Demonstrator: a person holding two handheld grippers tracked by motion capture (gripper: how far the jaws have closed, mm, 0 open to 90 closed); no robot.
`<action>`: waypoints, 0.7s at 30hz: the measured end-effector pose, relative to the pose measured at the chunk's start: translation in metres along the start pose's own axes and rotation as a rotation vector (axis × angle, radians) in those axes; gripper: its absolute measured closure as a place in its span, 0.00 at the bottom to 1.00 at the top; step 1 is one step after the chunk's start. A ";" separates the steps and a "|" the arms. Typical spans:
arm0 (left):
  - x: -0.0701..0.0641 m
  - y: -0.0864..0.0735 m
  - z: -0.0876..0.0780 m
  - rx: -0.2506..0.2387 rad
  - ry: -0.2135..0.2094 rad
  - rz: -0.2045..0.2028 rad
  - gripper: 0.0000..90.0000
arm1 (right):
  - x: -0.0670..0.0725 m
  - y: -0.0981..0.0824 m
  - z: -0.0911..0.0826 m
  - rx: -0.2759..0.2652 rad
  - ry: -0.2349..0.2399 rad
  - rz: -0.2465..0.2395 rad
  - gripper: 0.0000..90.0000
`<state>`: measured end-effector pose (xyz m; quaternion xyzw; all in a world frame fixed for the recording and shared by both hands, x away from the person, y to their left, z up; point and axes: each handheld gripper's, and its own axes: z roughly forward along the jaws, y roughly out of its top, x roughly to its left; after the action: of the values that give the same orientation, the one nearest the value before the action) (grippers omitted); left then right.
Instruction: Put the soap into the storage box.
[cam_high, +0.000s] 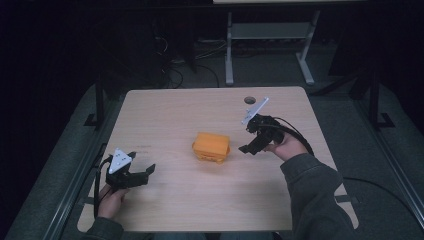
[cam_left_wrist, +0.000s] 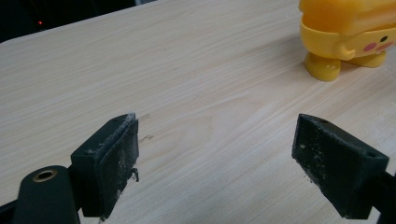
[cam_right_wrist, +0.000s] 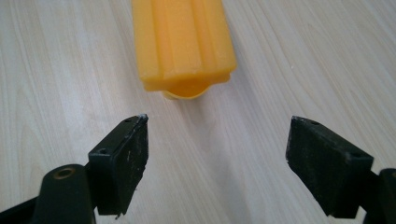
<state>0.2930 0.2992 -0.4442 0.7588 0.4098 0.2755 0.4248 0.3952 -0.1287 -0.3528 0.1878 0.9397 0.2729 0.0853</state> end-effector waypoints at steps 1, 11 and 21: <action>0.000 0.000 0.000 0.000 0.000 0.000 0.16 | 0.000 0.000 0.000 0.000 0.000 0.000 0.23; 0.000 0.000 0.000 0.001 0.000 -0.001 0.16 | -0.002 -0.016 -0.004 0.003 -0.009 0.028 0.23; 0.000 0.000 0.001 0.004 0.001 0.002 0.16 | -0.001 -0.028 -0.006 0.005 -0.008 0.050 0.23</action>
<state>0.2933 0.2988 -0.4447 0.7600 0.4097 0.2754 0.4228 0.3864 -0.1539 -0.3631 0.2127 0.9350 0.2718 0.0818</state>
